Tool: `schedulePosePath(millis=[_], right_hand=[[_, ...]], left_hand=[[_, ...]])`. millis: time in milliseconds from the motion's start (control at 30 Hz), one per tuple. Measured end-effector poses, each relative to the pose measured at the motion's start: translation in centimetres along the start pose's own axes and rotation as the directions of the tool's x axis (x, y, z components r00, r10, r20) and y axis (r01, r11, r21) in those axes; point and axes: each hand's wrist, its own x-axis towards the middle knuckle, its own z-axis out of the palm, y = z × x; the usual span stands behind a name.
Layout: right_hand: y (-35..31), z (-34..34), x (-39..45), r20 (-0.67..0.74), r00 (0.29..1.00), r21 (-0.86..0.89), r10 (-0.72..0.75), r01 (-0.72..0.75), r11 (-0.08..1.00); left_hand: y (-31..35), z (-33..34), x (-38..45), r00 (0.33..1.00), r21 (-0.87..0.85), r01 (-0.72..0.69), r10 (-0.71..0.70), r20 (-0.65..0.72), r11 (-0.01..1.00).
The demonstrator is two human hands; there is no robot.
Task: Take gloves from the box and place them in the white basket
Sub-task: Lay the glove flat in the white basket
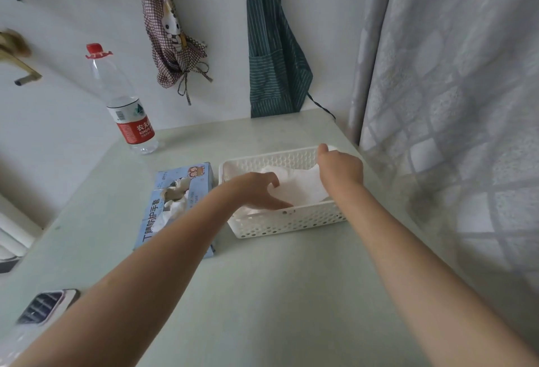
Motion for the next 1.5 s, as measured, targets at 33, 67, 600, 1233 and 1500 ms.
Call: schedulePosePath(millis=[33, 67, 600, 1233, 1500], right_hand=[[0.0, 0.1, 0.0, 0.013, 1.0, -0.01, -0.001, 0.001, 1.0], [-0.1, 0.1, 0.1, 0.024, 1.0, -0.017, -0.002, 0.002, 1.0], [-8.8, -5.1, 0.2, -0.209, 0.962, 0.236, -0.174, 0.222, 0.946], [-24.0, -3.3, -3.5, 0.096, 0.821, 0.513, -0.563, 0.444, 0.734], [-23.1, -4.4, -3.3, -0.012, 0.936, 0.775, -0.351, 0.231, 0.588]], left_hand=[[-0.1, 0.5, 0.3, 1.0, 0.018, -0.001, 0.001, 0.027, 1.0], [-0.1, 0.9, 0.6, 0.999, 0.021, 0.003, -0.004, 0.048, 1.0], [-7.5, -4.7, -5.0, 0.857, -0.472, -0.026, -0.224, -0.465, 0.881], [-18.4, -0.1, -12.0, 0.88, -0.657, 0.109, -0.38, -0.285, 0.746], [-17.4, -0.9, -12.8, 0.897, -0.793, -0.025, -0.337, -0.288, 0.609]])
